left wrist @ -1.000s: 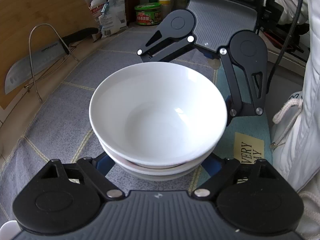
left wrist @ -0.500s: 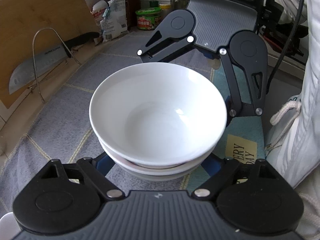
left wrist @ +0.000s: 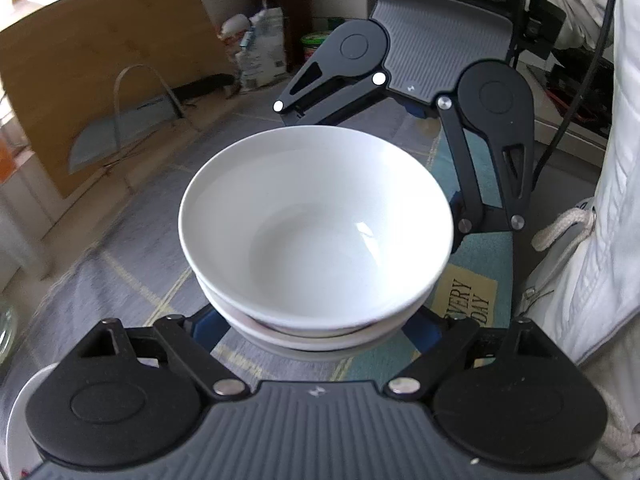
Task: Organize plates and bowls
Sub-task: 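Lift and carry the bowl stack with both tools toward the plate stack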
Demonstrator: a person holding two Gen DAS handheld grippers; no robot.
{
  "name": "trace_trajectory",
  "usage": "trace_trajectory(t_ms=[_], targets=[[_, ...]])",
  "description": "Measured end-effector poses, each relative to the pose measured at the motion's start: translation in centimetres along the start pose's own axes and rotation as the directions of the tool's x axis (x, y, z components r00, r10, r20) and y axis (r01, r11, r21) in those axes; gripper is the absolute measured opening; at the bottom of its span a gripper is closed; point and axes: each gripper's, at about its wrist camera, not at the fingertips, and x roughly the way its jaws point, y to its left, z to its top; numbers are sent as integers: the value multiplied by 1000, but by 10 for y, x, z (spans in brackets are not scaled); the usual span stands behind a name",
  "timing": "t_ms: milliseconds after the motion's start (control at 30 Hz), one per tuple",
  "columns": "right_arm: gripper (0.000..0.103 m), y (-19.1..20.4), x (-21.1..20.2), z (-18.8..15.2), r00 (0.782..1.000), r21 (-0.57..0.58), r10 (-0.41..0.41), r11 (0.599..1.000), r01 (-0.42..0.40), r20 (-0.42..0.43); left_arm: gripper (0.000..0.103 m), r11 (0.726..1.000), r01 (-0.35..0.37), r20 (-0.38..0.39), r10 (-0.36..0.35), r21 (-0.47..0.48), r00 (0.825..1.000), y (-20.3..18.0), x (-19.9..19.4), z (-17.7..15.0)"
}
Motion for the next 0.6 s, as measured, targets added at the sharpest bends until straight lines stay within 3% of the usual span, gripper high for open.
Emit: trace_trajectory(t_ms=[600], targets=[[89, 5, 33, 87, 998, -209, 64, 976, -60, 13, 90, 977, -177, 8, 179, -118, 984, 20, -68, -43]])
